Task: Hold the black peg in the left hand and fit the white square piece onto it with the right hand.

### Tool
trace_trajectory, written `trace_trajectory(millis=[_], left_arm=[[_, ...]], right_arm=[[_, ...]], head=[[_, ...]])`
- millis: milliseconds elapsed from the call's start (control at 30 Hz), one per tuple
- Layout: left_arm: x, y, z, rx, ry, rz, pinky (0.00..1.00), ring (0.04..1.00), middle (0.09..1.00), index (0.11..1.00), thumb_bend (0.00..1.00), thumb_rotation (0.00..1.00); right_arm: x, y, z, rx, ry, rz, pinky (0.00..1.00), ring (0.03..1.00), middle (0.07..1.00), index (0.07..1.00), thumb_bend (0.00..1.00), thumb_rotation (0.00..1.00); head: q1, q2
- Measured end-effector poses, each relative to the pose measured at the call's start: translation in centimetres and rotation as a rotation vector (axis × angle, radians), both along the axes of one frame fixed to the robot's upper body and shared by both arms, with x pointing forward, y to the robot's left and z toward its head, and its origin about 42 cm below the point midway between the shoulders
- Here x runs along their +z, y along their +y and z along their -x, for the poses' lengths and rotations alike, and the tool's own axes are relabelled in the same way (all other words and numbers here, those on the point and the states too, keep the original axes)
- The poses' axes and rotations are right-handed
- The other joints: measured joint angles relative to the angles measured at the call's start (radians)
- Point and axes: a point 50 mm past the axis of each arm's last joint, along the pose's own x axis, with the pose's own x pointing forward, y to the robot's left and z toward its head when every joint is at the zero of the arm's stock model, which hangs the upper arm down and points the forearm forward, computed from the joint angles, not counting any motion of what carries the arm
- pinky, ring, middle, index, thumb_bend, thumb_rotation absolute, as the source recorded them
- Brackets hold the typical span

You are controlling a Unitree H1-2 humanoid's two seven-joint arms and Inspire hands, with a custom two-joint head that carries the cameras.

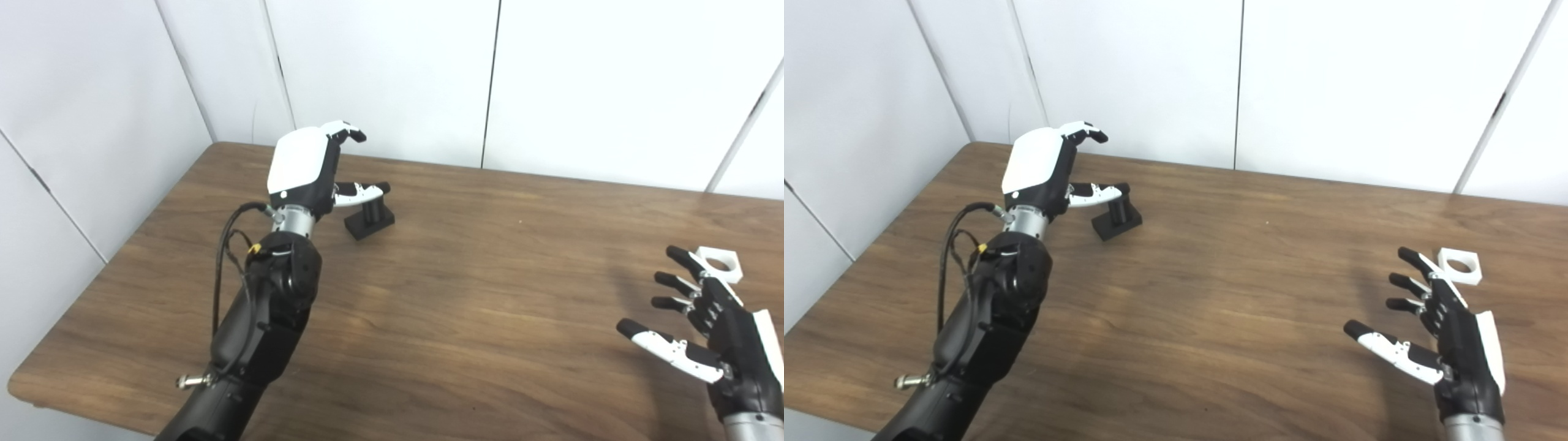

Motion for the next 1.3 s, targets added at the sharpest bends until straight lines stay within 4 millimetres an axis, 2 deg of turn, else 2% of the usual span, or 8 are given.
trace_trajectory(millis=[133,367,500,667,1000,1300], left_arm=[[-0.4,0.2,-0.6,0.036,0.068,-0.021,0.81,0.913,0.915,0.753,0.91,0.38],[-1.2,0.5,-1.3,0.055,0.133,-0.054,0.88,0.972,0.978,0.766,0.97,0.52],[-1.7,0.7,-1.6,0.062,0.158,-0.065,0.91,0.998,0.999,0.773,1.0,0.57],[-2.7,1.2,-2.0,0.075,0.203,-0.076,0.94,1.0,1.0,0.774,1.0,0.56],[-4.0,1.3,-2.3,0.078,0.257,-0.086,0.93,1.0,1.0,0.752,1.0,0.54],[-5.8,1.6,-2.6,0.089,0.301,-0.081,0.93,1.0,1.0,0.735,0.99,0.51]], right_arm=[[0.0,0.0,0.0,0.0,0.001,-0.001,0.65,0.79,0.896,0.834,0.74,0.16],[0.1,0.0,0.0,-0.002,0.008,-0.003,0.63,0.779,0.892,0.828,0.74,0.19],[0.6,0.2,0.1,0.002,-0.011,-0.001,0.61,0.767,0.88,0.825,0.73,0.17],[0.6,0.3,0.1,0.003,-0.011,-0.001,0.6,0.77,0.887,0.825,0.74,0.16],[1.0,0.3,0.2,-0.004,-0.004,-0.002,0.61,0.786,0.901,0.833,0.72,0.13],[1.4,0.3,0.2,-0.01,-0.005,0.012,0.62,0.778,0.894,0.832,0.72,0.14]], head=[[-0.003,-0.002],[-0.006,0.0],[-0.011,0.002],[-0.017,0.005],[-0.02,0.008],[-0.029,0.011]])
